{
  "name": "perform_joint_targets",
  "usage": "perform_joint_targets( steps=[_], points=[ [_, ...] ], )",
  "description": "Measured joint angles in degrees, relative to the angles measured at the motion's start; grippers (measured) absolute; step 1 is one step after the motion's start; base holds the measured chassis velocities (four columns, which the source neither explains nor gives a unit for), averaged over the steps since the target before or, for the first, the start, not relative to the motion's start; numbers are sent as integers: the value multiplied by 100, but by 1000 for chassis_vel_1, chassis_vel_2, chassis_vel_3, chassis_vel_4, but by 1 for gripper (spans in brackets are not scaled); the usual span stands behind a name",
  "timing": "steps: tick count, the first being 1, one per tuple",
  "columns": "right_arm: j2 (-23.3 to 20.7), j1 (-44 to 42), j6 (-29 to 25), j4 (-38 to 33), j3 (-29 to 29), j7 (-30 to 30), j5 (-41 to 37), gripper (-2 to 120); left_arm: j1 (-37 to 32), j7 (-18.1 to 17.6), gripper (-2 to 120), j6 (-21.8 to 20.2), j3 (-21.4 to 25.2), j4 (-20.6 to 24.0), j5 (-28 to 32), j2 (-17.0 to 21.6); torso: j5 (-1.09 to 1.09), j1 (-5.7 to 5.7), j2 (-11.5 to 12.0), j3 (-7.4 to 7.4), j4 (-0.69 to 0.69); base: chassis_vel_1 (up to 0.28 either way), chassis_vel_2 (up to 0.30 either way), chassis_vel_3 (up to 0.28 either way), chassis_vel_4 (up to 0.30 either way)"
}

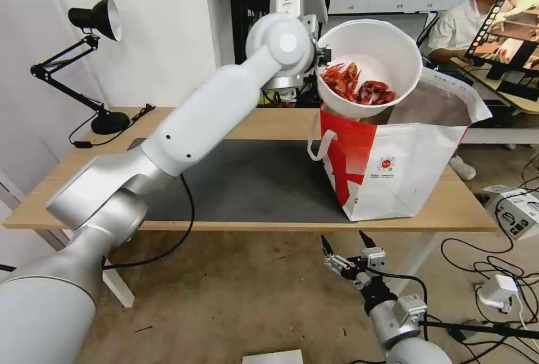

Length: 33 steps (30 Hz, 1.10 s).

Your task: Pick up the trash from the table and place it into the takeout bag.

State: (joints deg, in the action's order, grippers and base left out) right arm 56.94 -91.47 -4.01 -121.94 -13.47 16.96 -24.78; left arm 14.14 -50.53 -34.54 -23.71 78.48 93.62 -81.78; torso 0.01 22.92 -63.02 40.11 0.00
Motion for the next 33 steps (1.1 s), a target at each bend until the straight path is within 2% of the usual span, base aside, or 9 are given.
perform_joint_targets(
  steps=[7,16,17,18,19,20,21,29,33],
  points=[
    [0,0,0,0,0,0,0,100,6,-25,0,182,-211,-251,-299,-275,0,0,0,0,0,0,0,0,0],
    [0,0,0,0,0,0,0,100,-54,84,0,396,-399,-293,-632,-313,-1,0,0,0,0,0,0,0,0],
    [0,0,0,0,0,0,0,100,-88,147,0,430,-463,-215,-765,-257,0,0,0,0,0,0,0,0,0],
    [0,0,0,0,0,0,0,100,-127,425,0,523,-603,-68,-1103,-123,-1,0,0,0,1,0,0,0,0],
    [0,0,0,0,0,0,0,100,-127,425,0,523,-603,-68,-1103,-123,-1,0,0,0,1,0,0,0,0],
    [0,0,0,0,0,0,0,100,-140,645,0,600,-733,66,-1323,-6,-1,0,0,0,-2,0,0,0,0],
    [0,0,0,0,0,0,0,100,-148,718,0,619,-778,144,-1374,32,-2,0,0,0,-4,0,0,0,0],
    [0,0,0,0,0,0,0,100,-175,964,0,664,-921,386,-1536,103,-1,0,-1,0,0,0,0,0,0],
    [0,0,0,0,0,0,0,100,-156,1005,0,517,-951,439,-1391,105,-1,-1,-1,0,0,0,0,0,0]
  ],
)
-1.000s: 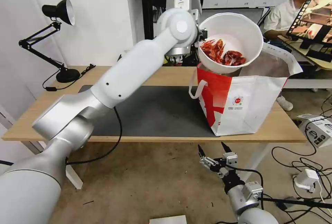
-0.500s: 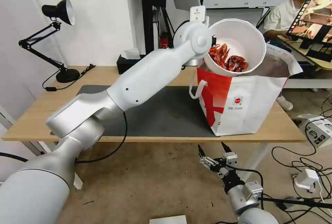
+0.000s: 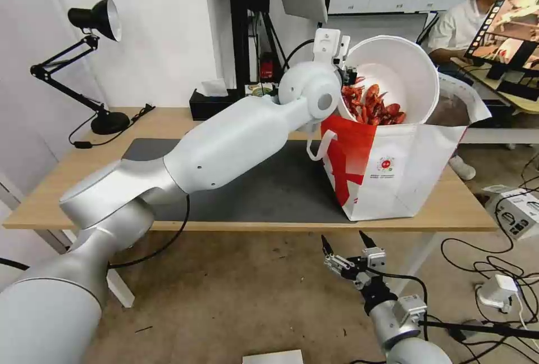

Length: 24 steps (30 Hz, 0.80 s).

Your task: Pick up the trash from the table and place it into the takeout bag.

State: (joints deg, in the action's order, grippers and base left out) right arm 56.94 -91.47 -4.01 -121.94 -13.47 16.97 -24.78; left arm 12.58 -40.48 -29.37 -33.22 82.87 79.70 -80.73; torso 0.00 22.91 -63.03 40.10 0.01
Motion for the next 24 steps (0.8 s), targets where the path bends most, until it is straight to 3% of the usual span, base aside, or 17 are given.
perform_joint_targets(
  steps=[10,24],
  points=[
    [0,0,0,0,0,0,0,100,-72,9,4,-342,-23,123,159,56,0,0,0,0,0,0,0,0,0],
    [0,0,0,0,0,0,0,100,-254,-13,56,-466,59,283,226,150,0,0,0,0,0,0,0,0,0]
  ],
)
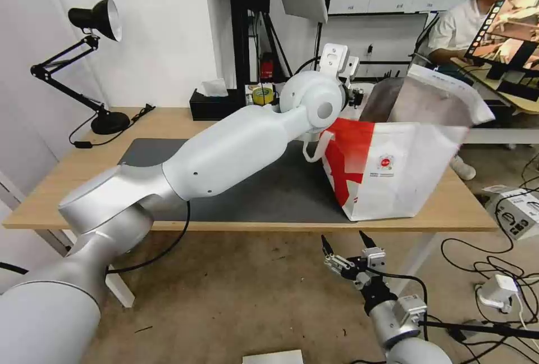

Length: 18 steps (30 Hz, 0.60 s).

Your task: Pick up the trash from the table and place it into the takeout bag.

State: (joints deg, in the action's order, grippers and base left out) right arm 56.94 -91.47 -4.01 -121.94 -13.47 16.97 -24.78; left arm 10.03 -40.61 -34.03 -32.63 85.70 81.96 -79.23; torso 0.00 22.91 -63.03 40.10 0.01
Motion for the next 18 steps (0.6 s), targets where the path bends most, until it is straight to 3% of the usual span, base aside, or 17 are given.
perform_joint_targets(
  steps=[12,15,18],
  points=[
    [0,0,0,0,0,0,0,100,-214,287,98,725,149,372,-284,662,-1,1,0,0,-1,0,0,0,0],
    [0,0,0,0,0,0,0,100,-329,485,99,952,196,502,-356,908,-1,1,0,0,-1,0,0,0,0],
    [0,0,0,0,0,0,0,100,-545,900,100,1347,246,699,-439,1242,-1,1,1,0,-1,0,0,0,0]
  ],
)
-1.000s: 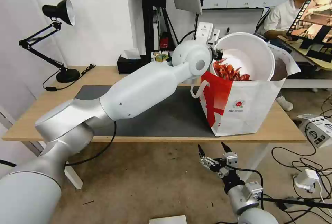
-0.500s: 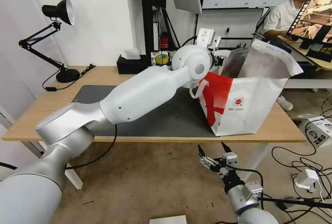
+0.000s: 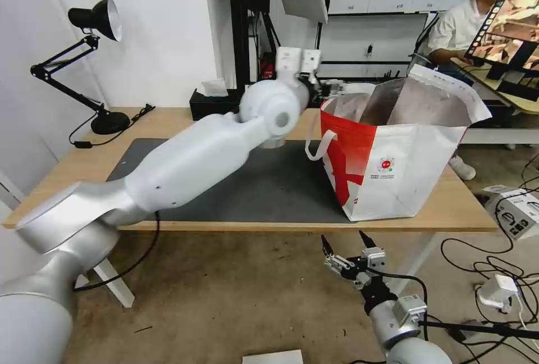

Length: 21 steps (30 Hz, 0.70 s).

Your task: Pick up the trash from the table and place it into the takeout bag.

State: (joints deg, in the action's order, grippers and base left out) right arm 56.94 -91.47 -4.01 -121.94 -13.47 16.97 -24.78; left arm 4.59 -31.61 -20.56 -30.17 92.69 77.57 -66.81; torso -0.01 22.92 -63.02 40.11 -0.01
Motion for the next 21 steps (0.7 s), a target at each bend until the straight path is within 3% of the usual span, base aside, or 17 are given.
perform_joint_targets(
  steps=[2,3,6,7,10,16,21],
  points=[
    [0,0,0,0,0,0,0,100,-309,438,100,450,88,202,-82,346,0,0,0,0,1,0,0,0,0],
    [0,0,0,0,0,0,0,100,-309,438,100,450,88,202,-82,346,0,0,0,0,1,0,0,0,0],
    [0,0,0,0,0,0,0,100,-746,1011,100,1007,227,369,-321,769,-2,0,0,0,0,0,0,0,0],
    [0,0,0,0,0,0,0,100,-746,1011,100,1007,227,369,-321,769,-2,0,0,0,0,0,0,0,0],
    [0,0,0,0,0,0,0,100,-1147,1476,100,1612,368,442,-670,1102,-1,0,0,0,0,0,0,0,0],
    [0,0,0,0,0,0,0,100,-1637,1755,100,2043,700,505,-1193,1390,-1,0,0,0,1,0,0,0,0],
    [0,0,0,0,0,0,0,100,-2194,1815,100,2310,1079,590,-2136,1688,0,0,0,0,1,0,0,0,0]
  ],
)
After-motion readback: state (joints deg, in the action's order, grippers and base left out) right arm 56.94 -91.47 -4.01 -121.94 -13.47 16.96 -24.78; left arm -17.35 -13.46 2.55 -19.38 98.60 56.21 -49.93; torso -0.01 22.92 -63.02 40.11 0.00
